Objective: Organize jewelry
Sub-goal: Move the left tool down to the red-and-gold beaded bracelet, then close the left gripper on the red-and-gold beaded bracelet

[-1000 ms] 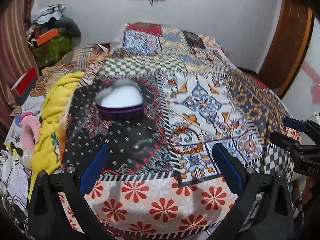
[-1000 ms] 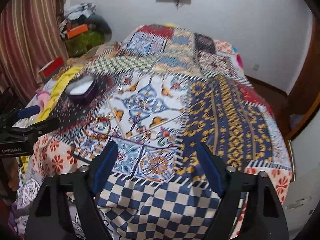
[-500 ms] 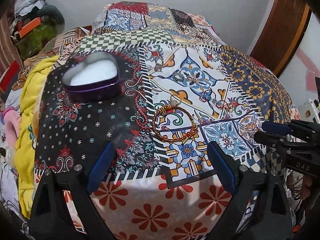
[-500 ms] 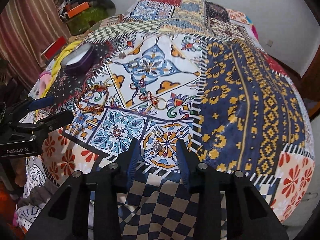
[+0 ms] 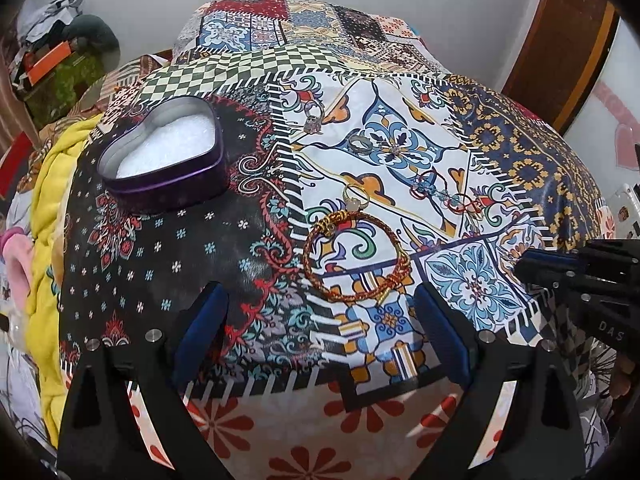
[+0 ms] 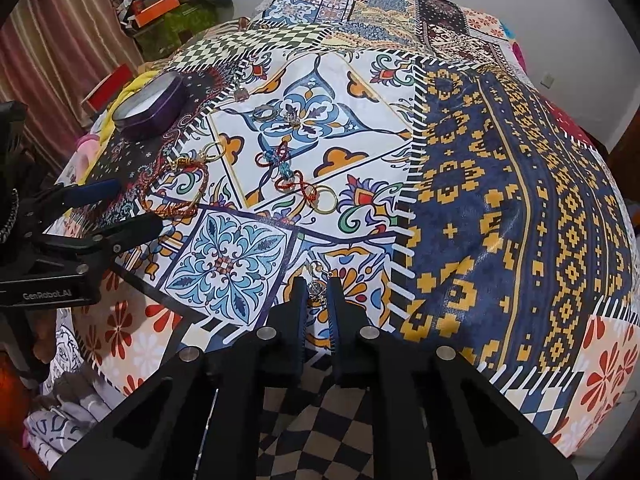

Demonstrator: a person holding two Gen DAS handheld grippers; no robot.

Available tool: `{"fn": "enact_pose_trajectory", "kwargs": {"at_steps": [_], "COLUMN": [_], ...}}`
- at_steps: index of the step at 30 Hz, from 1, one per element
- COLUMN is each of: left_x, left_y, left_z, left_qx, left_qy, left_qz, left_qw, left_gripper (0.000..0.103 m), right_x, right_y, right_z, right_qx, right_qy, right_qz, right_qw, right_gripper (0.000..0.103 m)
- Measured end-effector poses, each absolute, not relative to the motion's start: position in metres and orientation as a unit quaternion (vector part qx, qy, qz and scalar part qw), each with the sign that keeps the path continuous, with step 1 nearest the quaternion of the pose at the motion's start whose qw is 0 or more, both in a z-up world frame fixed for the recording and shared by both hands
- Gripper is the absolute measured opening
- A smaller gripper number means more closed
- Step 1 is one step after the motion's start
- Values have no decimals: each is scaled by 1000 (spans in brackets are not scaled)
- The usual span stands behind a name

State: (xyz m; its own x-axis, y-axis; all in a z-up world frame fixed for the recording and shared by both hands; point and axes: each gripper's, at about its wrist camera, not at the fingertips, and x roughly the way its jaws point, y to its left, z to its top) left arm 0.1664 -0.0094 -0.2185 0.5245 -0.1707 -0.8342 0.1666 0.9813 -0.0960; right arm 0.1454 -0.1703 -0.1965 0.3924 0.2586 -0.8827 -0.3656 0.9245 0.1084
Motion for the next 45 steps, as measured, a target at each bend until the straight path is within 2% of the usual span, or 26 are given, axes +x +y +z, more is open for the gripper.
{"fn": "enact_pose_trajectory", "kwargs": {"at_steps": [9,12,15,19,23,28,36,45], "left_x": [178,181,182,187,190,185,171,156], "left_y": [-21,-30,-33,-36,-34,-27,-19,-5], "left_z": [-223,-226,-226,-223,-220,-217,-199,-157], "left_qx": [28,53,53,42,24,-1,-15,-21], "left_qy": [470,463,460,466,472,480,463,411], "left_qz": [-109,-103,-113,-129,-132,-134,-125,-111], "left_qw": [875,879,879,875,871,867,877,905], "left_gripper": [94,87,75,49,28,17,14,14], "right_x": [155,158,159,160,159,158,155,153], "right_y": [-181,-184,-187,-189,-191,-192,-188,-167], "right_z": [-187,-185,-183,-180,-175,-167,-146,-113], "right_qx": [-36,-29,-24,-18,-13,-12,-11,-15], "right_qy": [500,497,493,489,483,471,444,399], "right_qz": [182,180,177,176,177,177,181,202], "right_qw": [846,848,851,854,858,864,877,894], "right_gripper": [9,9,9,9,9,9,9,9]}}
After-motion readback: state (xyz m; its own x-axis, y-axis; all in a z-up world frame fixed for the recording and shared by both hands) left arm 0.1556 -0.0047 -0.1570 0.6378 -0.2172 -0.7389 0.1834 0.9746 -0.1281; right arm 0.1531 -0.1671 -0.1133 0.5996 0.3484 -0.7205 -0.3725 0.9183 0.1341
